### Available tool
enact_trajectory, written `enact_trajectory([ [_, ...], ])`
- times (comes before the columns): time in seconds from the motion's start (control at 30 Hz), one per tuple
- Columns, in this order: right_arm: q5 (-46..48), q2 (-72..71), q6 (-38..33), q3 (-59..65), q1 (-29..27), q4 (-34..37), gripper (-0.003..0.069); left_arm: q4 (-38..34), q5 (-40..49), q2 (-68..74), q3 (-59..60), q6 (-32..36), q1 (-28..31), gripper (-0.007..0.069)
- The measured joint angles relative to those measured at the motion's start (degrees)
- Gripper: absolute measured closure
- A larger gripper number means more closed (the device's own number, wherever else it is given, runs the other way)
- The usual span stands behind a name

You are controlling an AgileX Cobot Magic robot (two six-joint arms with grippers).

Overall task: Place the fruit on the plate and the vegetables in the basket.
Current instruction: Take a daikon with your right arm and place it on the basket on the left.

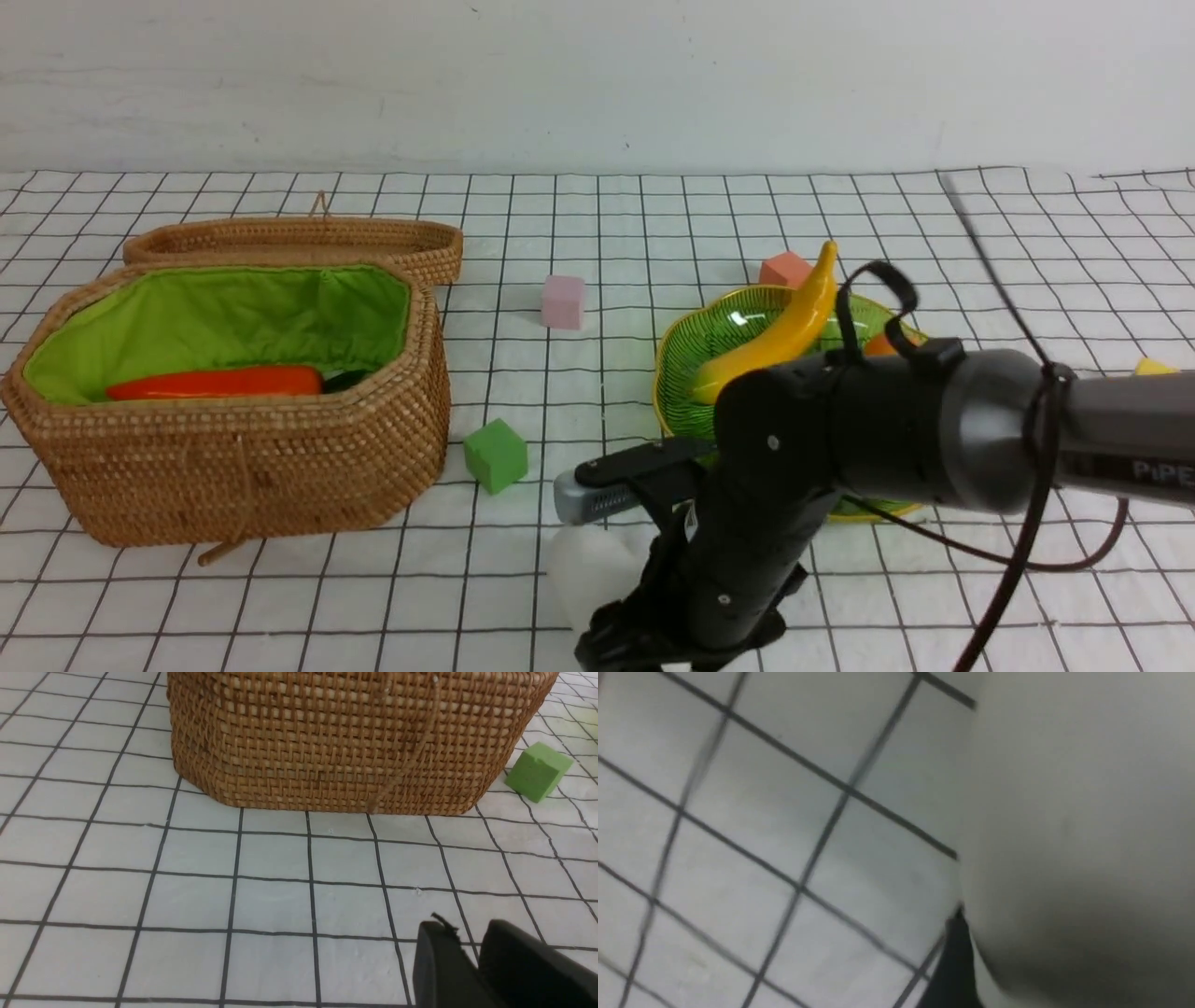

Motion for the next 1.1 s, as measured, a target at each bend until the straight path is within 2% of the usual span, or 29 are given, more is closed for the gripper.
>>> enact_trajectory([
  [0.1, 0.37, 0.10, -2.26, -0.35, 0.00, 2.27, 0.0265, 0.00, -0.06, 0.00, 0.00, 0.00, 0.00, 0.0491],
  [0.17, 1.07, 0.10, -4.13, -1.58, 0.00, 3.51, 0.0391, 0.00, -0.06, 0.00, 0.00, 0.00, 0.00, 0.0490],
  [0.23, 2.56, -0.13, -6.37, -4.88, 0.00, 4.71, 0.0563, 0.00, -0.06, 0.00, 0.00, 0.00, 0.00, 0.0488],
  [0.3, 4.45, -0.25, -7.73, -8.74, 0.00, 4.95, 0.0641, 0.00, -0.02, 0.00, 0.00, 0.00, 0.00, 0.0485],
  [0.57, 12.22, -0.25, -10.66, -28.03, 0.02, 6.92, 0.0660, 0.00, -0.02, 0.00, 0.00, 0.06, 0.00, 0.0480],
  [0.87, 6.31, 7.56, -15.68, -48.57, 0.02, 14.93, 0.0660, 0.00, -0.02, 0.00, 0.00, 0.06, 0.00, 0.0471],
  [1.1, 6.26, 17.26, -16.72, -57.13, 0.13, 19.74, 0.0659, 0.00, -0.02, 0.00, 0.00, 0.06, 0.00, 0.0462],
])
